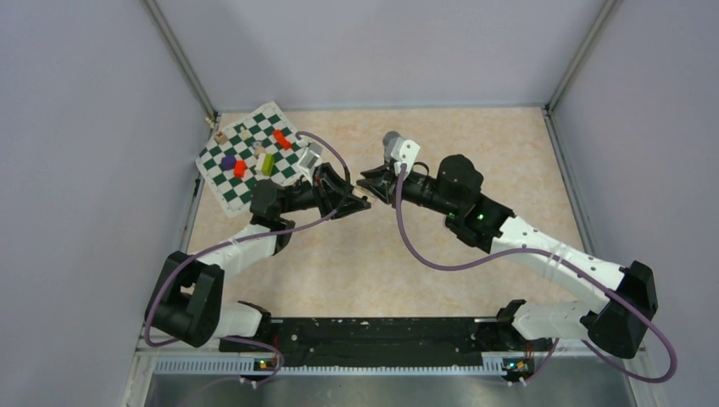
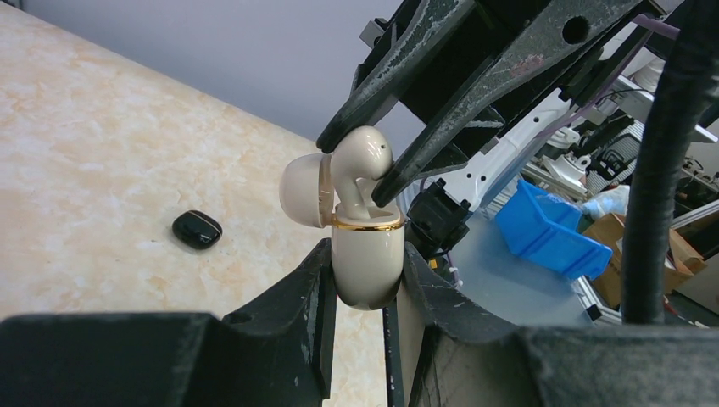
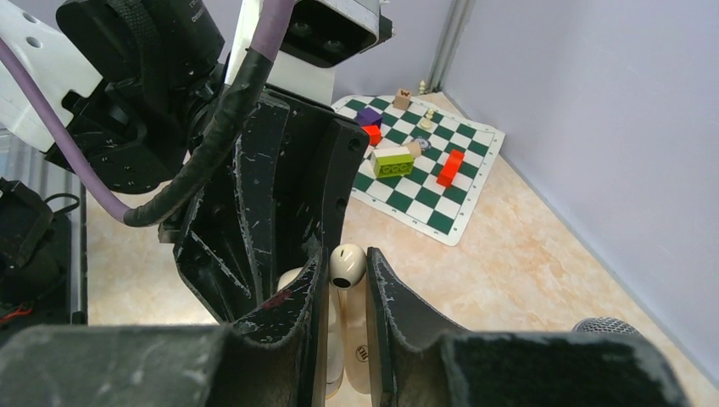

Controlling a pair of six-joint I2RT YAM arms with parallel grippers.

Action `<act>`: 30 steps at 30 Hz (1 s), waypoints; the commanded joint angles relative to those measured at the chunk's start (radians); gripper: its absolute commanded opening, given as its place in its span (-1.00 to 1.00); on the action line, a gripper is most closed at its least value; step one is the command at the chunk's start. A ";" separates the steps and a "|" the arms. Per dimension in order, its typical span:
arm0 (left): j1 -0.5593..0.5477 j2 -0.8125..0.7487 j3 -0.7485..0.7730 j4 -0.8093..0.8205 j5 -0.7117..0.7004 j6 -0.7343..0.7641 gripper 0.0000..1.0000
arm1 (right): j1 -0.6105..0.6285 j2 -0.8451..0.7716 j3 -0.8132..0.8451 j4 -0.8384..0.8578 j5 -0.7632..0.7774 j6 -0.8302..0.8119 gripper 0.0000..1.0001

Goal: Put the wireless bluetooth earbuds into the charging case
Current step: Place the earbud in the charging case.

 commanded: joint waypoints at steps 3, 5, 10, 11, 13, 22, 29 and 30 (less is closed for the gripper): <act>0.014 -0.039 -0.001 0.098 -0.029 -0.020 -1.00 | 0.011 -0.017 0.016 -0.027 0.005 -0.011 -1.00; 0.019 -0.044 -0.001 0.102 -0.030 -0.023 -1.00 | 0.012 -0.013 0.018 -0.033 0.004 -0.013 -1.00; 0.028 -0.051 -0.004 0.111 -0.030 -0.027 -1.00 | 0.011 -0.009 0.021 -0.041 0.014 -0.014 -1.00; 0.029 -0.052 -0.004 0.112 -0.029 -0.027 -1.00 | 0.012 -0.009 0.020 -0.042 0.020 -0.017 -1.00; 0.030 -0.051 -0.004 0.113 -0.029 -0.027 -1.00 | 0.011 -0.011 0.021 -0.045 0.026 -0.021 -1.00; 0.030 -0.046 -0.002 0.111 -0.022 -0.015 -1.00 | 0.012 -0.011 0.035 -0.065 0.006 -0.010 -1.00; 0.030 -0.048 -0.002 0.106 -0.017 -0.007 -1.00 | 0.011 -0.003 0.046 -0.075 -0.020 0.005 -1.00; 0.029 -0.046 -0.001 0.106 -0.015 -0.004 -1.00 | 0.011 -0.004 0.048 -0.077 -0.024 0.008 -0.99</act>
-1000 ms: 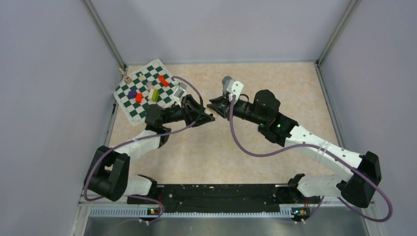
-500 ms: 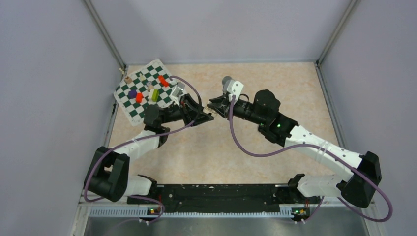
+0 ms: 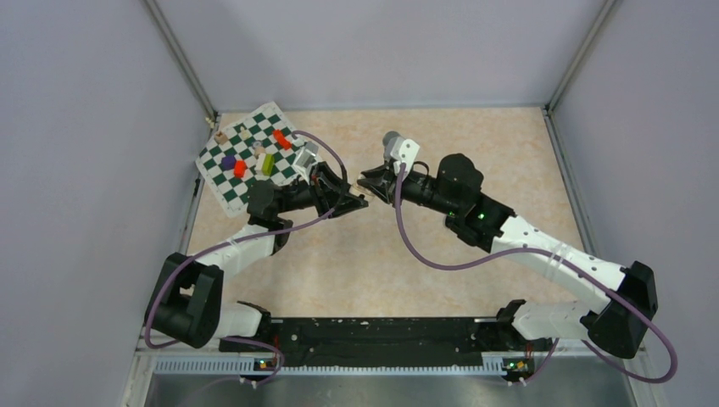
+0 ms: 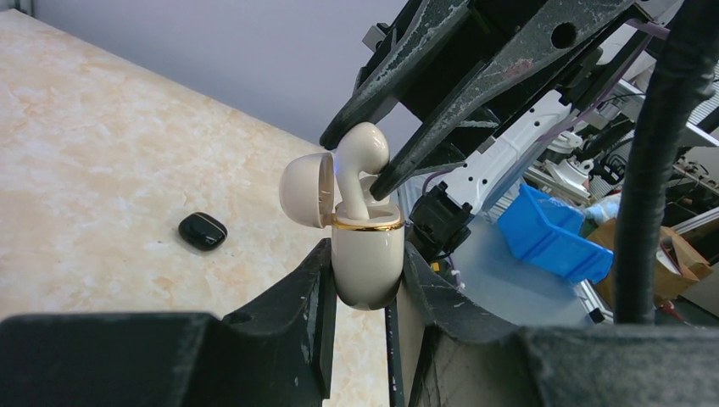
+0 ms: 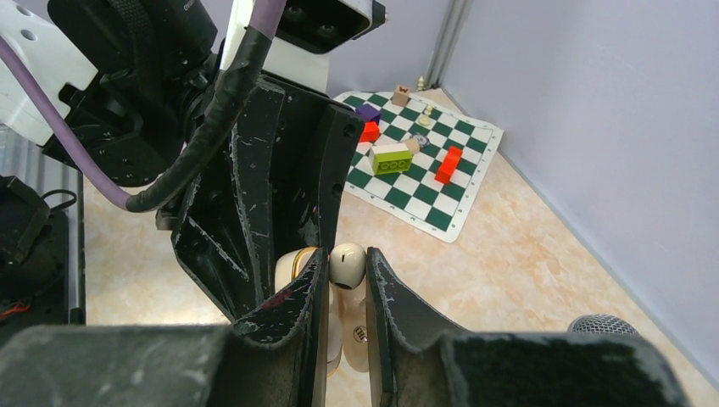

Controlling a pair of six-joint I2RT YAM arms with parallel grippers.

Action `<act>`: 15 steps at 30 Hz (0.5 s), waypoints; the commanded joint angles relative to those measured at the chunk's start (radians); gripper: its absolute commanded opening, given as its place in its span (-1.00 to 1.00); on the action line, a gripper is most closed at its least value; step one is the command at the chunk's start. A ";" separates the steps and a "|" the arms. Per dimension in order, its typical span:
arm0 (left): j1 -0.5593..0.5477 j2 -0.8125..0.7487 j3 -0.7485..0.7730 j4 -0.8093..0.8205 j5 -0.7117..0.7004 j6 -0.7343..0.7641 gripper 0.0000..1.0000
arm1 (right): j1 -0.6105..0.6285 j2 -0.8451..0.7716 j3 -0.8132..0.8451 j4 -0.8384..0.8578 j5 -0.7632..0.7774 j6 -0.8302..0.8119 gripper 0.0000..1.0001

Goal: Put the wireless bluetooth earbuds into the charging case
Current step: Place the earbud in the charging case.

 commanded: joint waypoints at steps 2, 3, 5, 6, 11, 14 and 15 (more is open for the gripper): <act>0.002 -0.039 0.002 0.085 -0.017 0.022 -1.00 | 0.012 -0.003 0.043 -0.062 -0.040 0.018 -0.97; 0.002 -0.038 0.002 0.085 -0.017 0.023 -1.00 | 0.011 -0.001 0.046 -0.064 -0.044 0.018 -0.96; 0.001 -0.038 0.003 0.086 -0.015 0.025 -1.00 | 0.011 -0.002 0.048 -0.066 -0.053 0.020 -0.95; 0.001 -0.038 0.002 0.088 -0.015 0.026 -1.00 | 0.012 -0.002 0.048 -0.068 -0.056 0.020 -0.93; 0.002 -0.039 0.006 0.100 -0.004 0.026 -1.00 | 0.012 -0.002 0.062 -0.079 -0.069 0.031 -0.74; 0.001 -0.039 0.006 0.106 -0.001 0.026 -1.00 | 0.012 -0.003 0.075 -0.090 -0.075 0.037 -0.65; 0.003 -0.040 0.007 0.106 -0.002 0.025 -1.00 | 0.011 -0.004 0.077 -0.093 -0.076 0.038 -0.63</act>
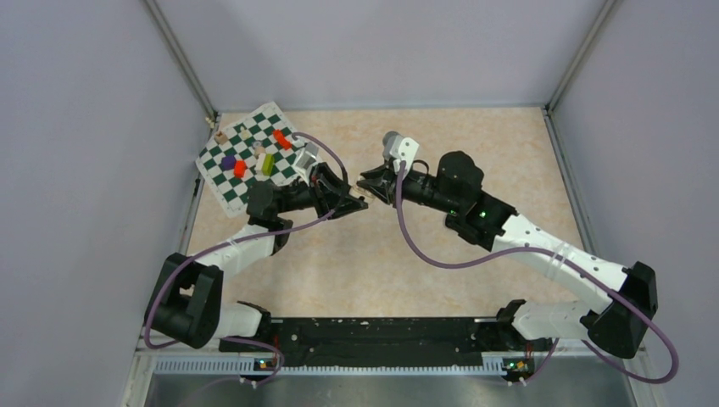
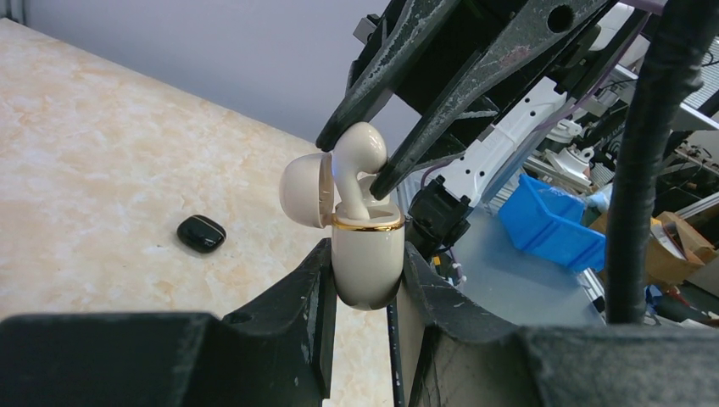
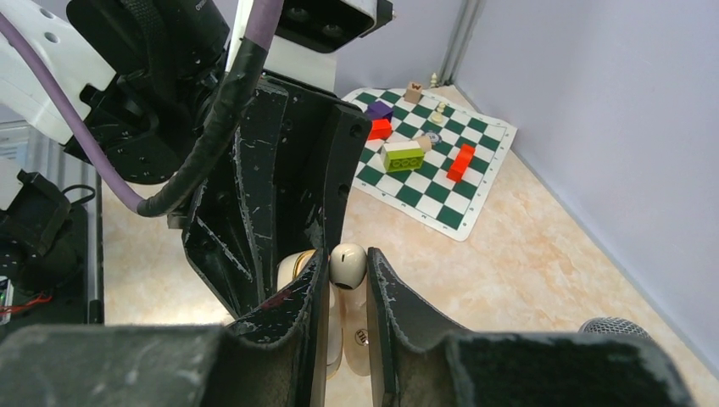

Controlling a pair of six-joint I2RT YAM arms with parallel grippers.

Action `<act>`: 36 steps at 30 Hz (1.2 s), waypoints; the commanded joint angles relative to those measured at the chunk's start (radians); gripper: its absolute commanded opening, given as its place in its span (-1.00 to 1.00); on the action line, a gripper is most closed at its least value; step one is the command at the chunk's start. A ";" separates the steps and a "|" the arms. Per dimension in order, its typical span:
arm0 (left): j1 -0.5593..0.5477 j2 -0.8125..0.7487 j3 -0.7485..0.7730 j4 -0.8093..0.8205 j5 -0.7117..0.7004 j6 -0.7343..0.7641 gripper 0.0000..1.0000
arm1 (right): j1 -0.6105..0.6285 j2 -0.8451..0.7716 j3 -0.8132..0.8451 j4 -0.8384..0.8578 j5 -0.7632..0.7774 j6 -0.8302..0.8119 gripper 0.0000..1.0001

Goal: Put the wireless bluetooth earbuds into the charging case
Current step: Place the earbud in the charging case.

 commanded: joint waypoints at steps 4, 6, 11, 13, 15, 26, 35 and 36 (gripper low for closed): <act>0.002 -0.042 0.006 0.099 -0.018 0.013 -1.00 | 0.012 -0.003 0.066 -0.067 -0.070 0.032 -0.55; 0.003 -0.045 0.006 0.102 -0.020 0.009 -1.00 | 0.013 0.001 0.072 -0.072 -0.087 0.036 -0.53; 0.006 -0.051 0.005 0.107 -0.035 -0.002 -1.00 | 0.012 0.003 0.080 -0.081 -0.118 0.033 -0.48; 0.008 -0.052 0.004 0.107 -0.038 -0.003 -1.00 | 0.011 0.002 0.083 -0.084 -0.129 0.034 -0.45; 0.007 -0.052 0.003 0.108 -0.036 -0.002 -1.00 | 0.012 0.002 0.090 -0.088 -0.128 0.037 -0.41; 0.007 -0.061 -0.002 0.123 -0.017 0.006 -1.00 | -0.012 -0.014 0.213 -0.183 -0.110 0.086 0.01; 0.015 -0.114 0.002 0.167 0.046 0.020 -1.00 | -0.113 -0.128 0.197 -0.179 -0.128 0.090 0.44; 0.016 -0.125 -0.002 0.167 0.064 0.029 -1.00 | -0.120 -0.140 0.175 -0.159 -0.091 0.079 0.46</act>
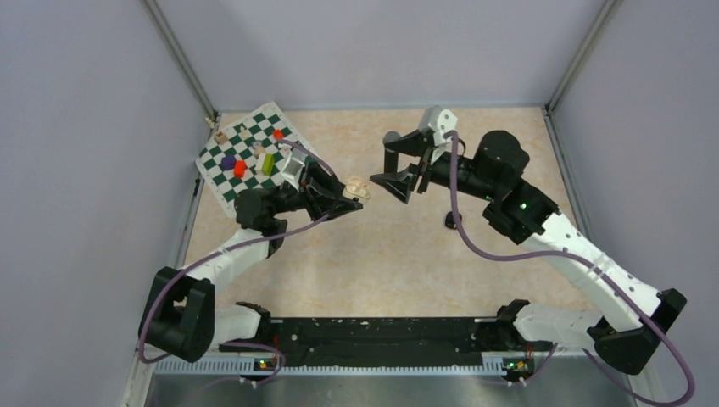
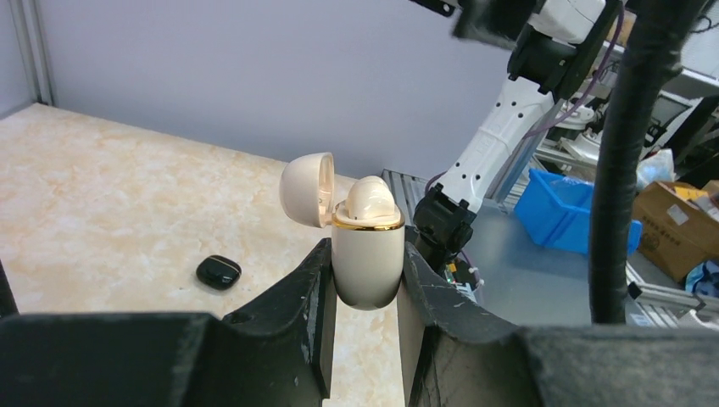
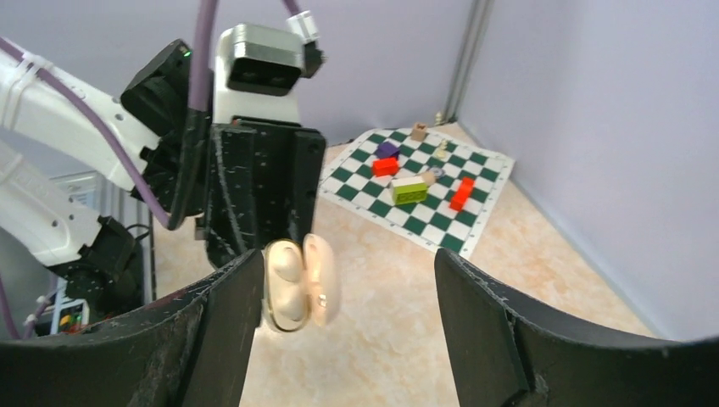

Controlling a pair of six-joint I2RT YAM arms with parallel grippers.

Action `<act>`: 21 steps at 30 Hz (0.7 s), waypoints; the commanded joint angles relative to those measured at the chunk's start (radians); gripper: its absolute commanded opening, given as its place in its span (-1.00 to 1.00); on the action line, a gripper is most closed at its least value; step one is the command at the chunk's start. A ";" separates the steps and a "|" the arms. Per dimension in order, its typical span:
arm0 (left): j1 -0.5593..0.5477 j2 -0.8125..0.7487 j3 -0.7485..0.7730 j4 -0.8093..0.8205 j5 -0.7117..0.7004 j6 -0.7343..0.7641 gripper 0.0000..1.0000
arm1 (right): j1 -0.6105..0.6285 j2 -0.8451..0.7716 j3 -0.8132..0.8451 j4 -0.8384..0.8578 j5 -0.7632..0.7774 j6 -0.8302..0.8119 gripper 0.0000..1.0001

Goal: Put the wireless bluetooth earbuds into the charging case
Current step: Place the earbud in the charging case, then close the charging case.

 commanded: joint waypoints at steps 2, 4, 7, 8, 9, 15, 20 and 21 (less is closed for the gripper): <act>0.007 -0.078 -0.009 0.084 0.087 0.055 -1.00 | -0.037 -0.091 -0.086 0.105 0.088 -0.044 0.46; 0.006 -0.098 -0.023 0.068 0.120 0.082 -1.00 | -0.037 -0.089 -0.136 0.143 0.108 -0.076 0.46; 0.007 -0.118 -0.041 0.027 0.150 0.129 -1.00 | -0.038 -0.061 -0.179 0.172 0.097 -0.105 0.46; 0.006 -0.125 -0.048 0.008 0.154 0.143 -1.00 | -0.038 -0.051 -0.183 0.171 0.078 -0.110 0.47; 0.006 -0.131 -0.054 -0.004 0.154 0.157 -1.00 | -0.037 -0.042 -0.186 0.168 0.051 -0.112 0.47; 0.006 -0.135 -0.060 -0.017 0.158 0.170 -1.00 | -0.037 -0.018 -0.196 0.168 -0.029 -0.110 0.50; 0.005 -0.125 -0.060 -0.022 0.144 0.176 -1.00 | -0.038 -0.020 -0.197 0.157 -0.124 -0.098 0.51; 0.006 -0.122 -0.061 -0.029 0.143 0.182 -1.00 | -0.038 -0.023 -0.196 0.154 -0.161 -0.092 0.51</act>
